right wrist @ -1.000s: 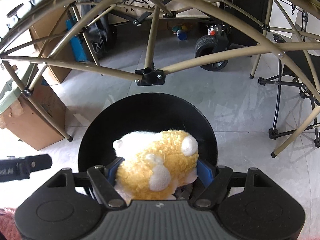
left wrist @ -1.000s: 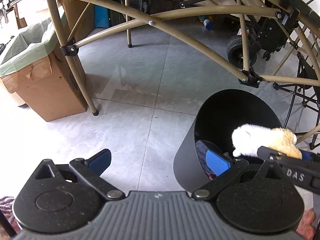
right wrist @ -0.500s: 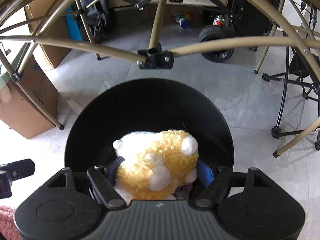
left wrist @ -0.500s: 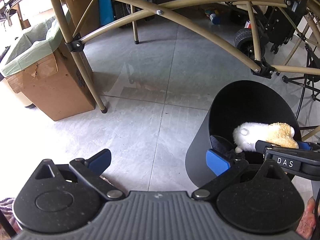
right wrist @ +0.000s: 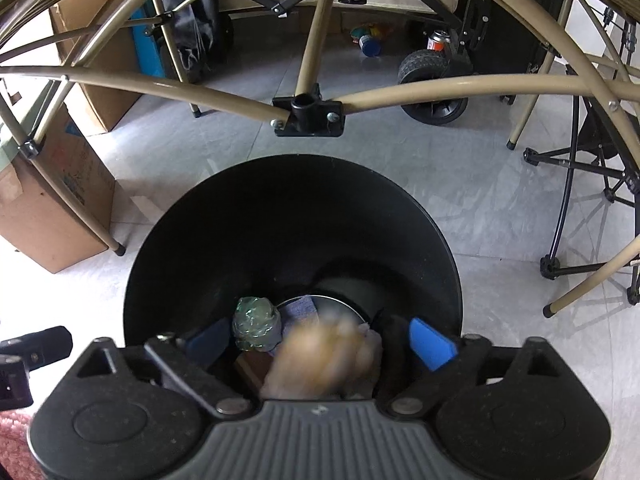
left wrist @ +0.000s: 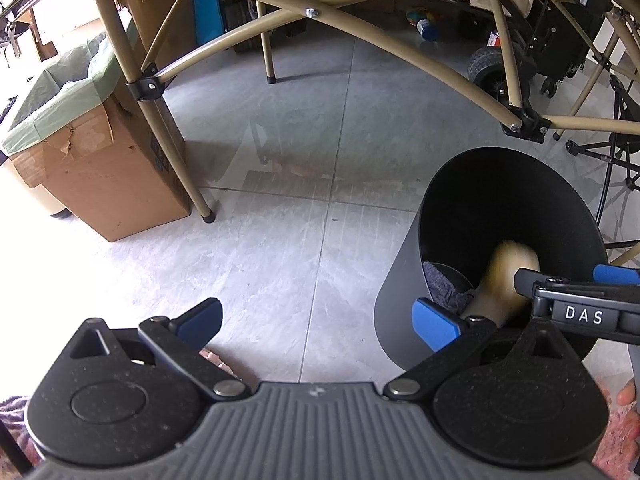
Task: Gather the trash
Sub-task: 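Open the right tool over the bin to drop the yellow plush, then move both open tools back to the table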
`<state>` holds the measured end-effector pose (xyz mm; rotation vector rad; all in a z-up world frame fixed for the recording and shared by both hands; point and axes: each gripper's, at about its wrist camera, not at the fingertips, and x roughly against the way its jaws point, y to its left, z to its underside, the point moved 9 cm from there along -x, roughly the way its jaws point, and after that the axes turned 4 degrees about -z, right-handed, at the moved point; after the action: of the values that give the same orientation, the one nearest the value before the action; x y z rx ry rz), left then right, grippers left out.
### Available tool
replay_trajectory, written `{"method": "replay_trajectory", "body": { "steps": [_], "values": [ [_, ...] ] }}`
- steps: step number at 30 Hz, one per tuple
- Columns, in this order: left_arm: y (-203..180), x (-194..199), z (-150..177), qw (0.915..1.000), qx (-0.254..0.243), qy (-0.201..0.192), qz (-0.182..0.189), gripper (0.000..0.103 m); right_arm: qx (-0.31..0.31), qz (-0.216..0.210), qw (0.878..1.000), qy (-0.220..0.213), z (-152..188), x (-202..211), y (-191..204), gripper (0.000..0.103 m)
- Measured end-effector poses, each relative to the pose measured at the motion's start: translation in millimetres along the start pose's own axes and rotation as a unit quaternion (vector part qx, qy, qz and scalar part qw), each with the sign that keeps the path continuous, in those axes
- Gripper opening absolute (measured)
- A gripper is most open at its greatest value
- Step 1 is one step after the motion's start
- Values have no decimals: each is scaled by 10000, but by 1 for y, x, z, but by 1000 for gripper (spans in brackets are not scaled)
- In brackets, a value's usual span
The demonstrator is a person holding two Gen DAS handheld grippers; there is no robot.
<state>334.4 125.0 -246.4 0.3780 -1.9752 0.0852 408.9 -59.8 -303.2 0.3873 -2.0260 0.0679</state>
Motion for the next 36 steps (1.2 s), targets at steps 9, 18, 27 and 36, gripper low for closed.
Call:
{"method": "replay_trajectory", "body": {
  "steps": [9, 18, 27, 36],
  "values": [
    [0, -1, 1, 10000, -9, 22, -3, 103, 11, -12, 10000, -47, -2, 3, -1, 103],
    [0, 0, 1, 10000, 9, -4, 14, 103, 3, -14, 9999, -107, -3, 7, -2, 103],
    [-1, 18, -7, 9995, 33, -320, 41, 103, -55, -110, 9994, -335, -10, 24, -4, 103],
    [2, 45, -19, 9967, 135, -797, 52, 103, -37, -163, 9976, -676, -16, 49, -8, 103]
  ]
}}
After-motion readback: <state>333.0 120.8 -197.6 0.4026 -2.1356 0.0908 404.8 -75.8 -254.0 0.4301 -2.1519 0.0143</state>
